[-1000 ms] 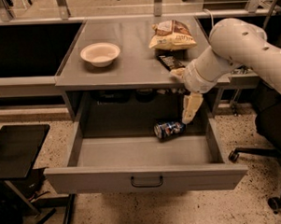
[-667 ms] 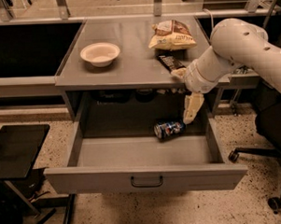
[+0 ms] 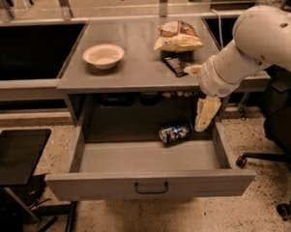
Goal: Pick pepsi can from top drawer and place on counter
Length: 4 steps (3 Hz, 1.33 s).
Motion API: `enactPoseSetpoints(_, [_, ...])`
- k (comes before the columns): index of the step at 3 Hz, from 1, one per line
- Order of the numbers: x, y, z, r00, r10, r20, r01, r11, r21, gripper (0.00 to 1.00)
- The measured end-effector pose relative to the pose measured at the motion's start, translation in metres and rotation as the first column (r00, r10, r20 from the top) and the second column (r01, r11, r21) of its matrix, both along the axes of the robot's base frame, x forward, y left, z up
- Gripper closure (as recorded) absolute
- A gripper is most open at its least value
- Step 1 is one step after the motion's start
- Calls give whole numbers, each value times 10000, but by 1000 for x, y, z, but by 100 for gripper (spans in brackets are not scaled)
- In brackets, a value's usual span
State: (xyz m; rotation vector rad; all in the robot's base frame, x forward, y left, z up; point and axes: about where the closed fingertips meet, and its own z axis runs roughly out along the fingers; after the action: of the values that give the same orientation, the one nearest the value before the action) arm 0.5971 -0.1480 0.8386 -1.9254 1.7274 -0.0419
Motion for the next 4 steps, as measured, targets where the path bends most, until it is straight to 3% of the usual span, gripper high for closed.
enactPoseSetpoints(1, [-23,-2,-1,9996,-154,-240,167,9985,522,0])
enactPoseSetpoints(2, [-21,-3,-22,9979,231,-601,-116,9825,1858,0])
enactPoseSetpoints(3, [7,4,-79,9849,1168,-1280,-673,9385,3385,0])
enactPoseSetpoints(4, [34,10,-143,9572,1913,-2170,-890,9085,4082,0])
